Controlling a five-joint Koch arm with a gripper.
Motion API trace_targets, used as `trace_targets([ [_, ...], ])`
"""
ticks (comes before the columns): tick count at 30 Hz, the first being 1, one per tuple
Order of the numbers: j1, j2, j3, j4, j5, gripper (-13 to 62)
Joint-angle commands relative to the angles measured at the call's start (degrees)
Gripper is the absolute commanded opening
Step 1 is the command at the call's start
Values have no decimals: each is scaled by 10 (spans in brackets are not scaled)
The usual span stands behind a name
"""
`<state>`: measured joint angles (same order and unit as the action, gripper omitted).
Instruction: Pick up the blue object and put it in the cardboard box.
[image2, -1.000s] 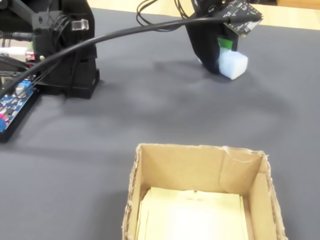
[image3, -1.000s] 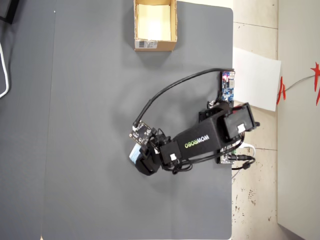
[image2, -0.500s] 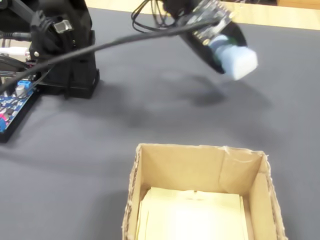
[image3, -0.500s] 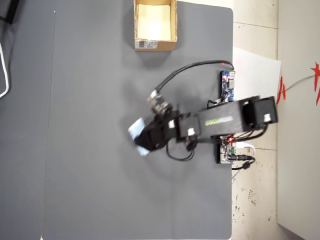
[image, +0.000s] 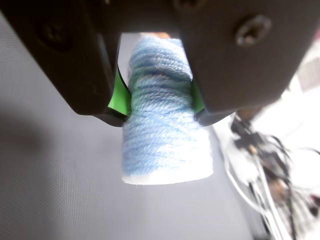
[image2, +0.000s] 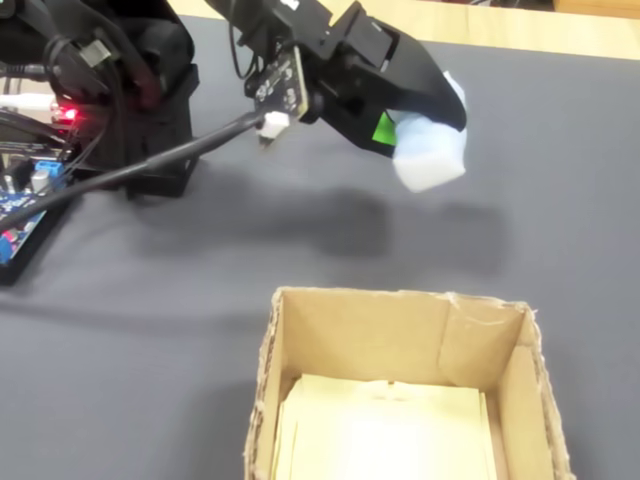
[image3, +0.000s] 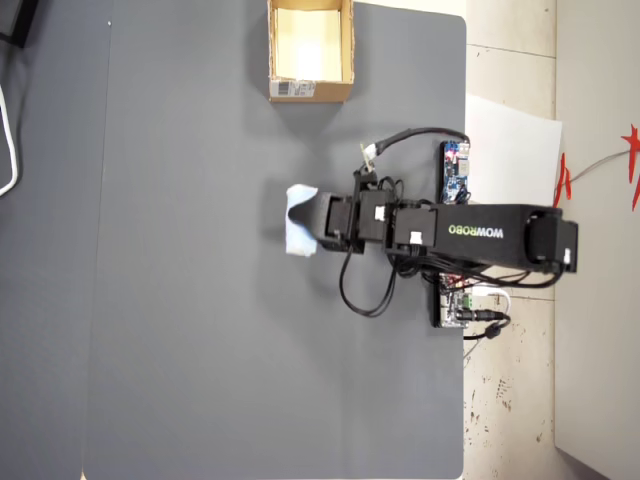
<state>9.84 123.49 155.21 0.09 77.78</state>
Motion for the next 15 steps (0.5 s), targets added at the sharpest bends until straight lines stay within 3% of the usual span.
trace_targets([
  [1, 30, 18, -22, -54, -41, 43],
  [9, 221, -27, -120, -45, -160, 43],
  [15, 317, -78, -205, -3, -172, 43],
])
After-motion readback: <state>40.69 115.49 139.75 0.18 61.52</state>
